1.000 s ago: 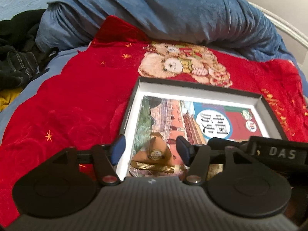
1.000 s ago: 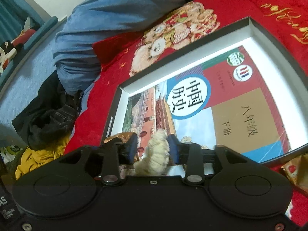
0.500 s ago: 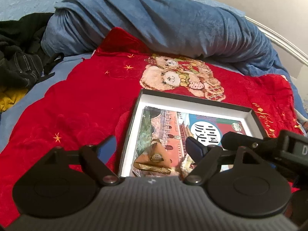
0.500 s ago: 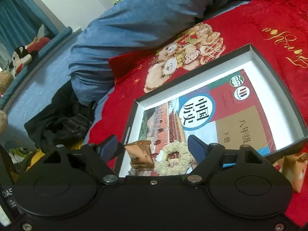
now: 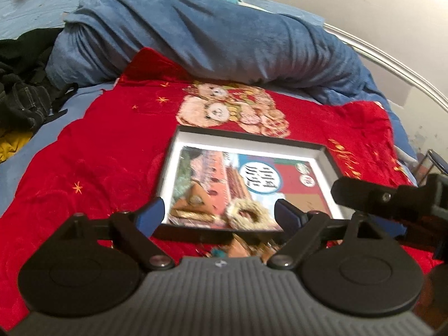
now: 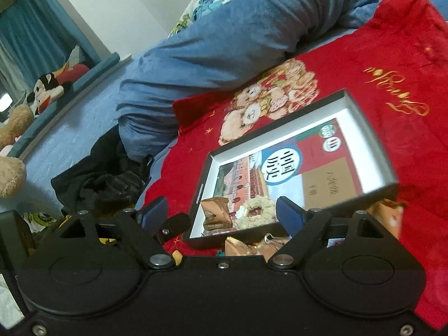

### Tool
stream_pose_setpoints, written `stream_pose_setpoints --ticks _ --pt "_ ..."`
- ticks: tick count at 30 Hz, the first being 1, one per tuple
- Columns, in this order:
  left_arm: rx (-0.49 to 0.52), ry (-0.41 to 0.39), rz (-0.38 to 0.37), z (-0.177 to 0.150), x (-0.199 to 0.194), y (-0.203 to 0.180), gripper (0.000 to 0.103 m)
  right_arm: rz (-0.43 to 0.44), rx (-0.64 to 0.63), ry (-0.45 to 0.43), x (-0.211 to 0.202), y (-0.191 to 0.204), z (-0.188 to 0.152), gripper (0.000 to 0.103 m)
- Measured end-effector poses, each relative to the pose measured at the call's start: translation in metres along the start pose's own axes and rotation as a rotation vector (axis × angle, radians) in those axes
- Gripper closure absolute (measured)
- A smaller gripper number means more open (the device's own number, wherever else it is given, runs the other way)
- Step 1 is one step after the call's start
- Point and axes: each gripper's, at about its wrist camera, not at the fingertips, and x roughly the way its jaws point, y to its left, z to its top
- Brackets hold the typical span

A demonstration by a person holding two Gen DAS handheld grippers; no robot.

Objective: Organize objects
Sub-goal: 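Open the left gripper to drop the packet in the box while the right gripper releases the scrunchie, then move both open grippers back to the remaining items beside the box, then grasp the black scrunchie with the left gripper while the right gripper grasps the brown scrunchie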

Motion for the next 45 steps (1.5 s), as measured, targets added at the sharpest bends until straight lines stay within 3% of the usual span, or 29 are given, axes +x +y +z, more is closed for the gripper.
stream_pose_setpoints --ticks 3,6,8,11,15,21,24,26,31,35,38,45 --pt "0.048 0.004 0.001 -0.008 -0.012 -0.01 0.011 -0.024 0.002 -0.007 -0.021 -0.005 -0.004 0.019" --pt "0.184 -0.022 0.025 -0.013 -0.026 -0.012 0.009 -0.117 -0.041 -0.032 -0.044 -0.008 -0.009 0.019" --pt "0.206 -0.022 0.043 -0.012 -0.032 -0.005 0.008 -0.177 -0.06 -0.047 -0.059 -0.014 -0.011 0.019" --pt "0.095 -0.001 0.012 -0.008 -0.037 0.013 0.008 -0.211 -0.044 -0.054 -0.074 -0.023 -0.012 0.018" --pt "-0.082 0.019 -0.023 -0.013 -0.04 0.035 0.008 -0.196 0.011 -0.036 -0.077 -0.034 -0.015 0.018" --pt "-0.018 0.116 -0.02 -0.03 -0.014 0.012 0.008 -0.21 0.035 0.052 -0.052 -0.043 -0.025 0.018" --pt "0.007 0.165 -0.035 -0.042 -0.002 -0.003 0.009 -0.342 0.014 0.032 -0.043 -0.042 -0.031 0.018" --pt "0.014 0.18 -0.02 -0.048 0.002 -0.009 0.009 -0.376 0.006 0.05 -0.039 -0.043 -0.034 0.018" --pt "0.006 0.217 -0.017 -0.058 0.012 -0.013 0.011 -0.402 0.048 0.125 -0.027 -0.052 -0.043 0.029" --pt "-0.019 0.284 0.007 -0.06 0.03 -0.012 0.027 -0.437 0.07 0.194 -0.01 -0.06 -0.05 0.047" --pt "-0.059 0.325 0.018 -0.063 0.042 -0.009 0.036 -0.455 0.078 0.199 -0.003 -0.062 -0.052 0.051" --pt "-0.026 0.335 0.051 -0.071 0.053 -0.017 0.037 -0.489 0.12 0.209 0.018 -0.068 -0.052 0.056"
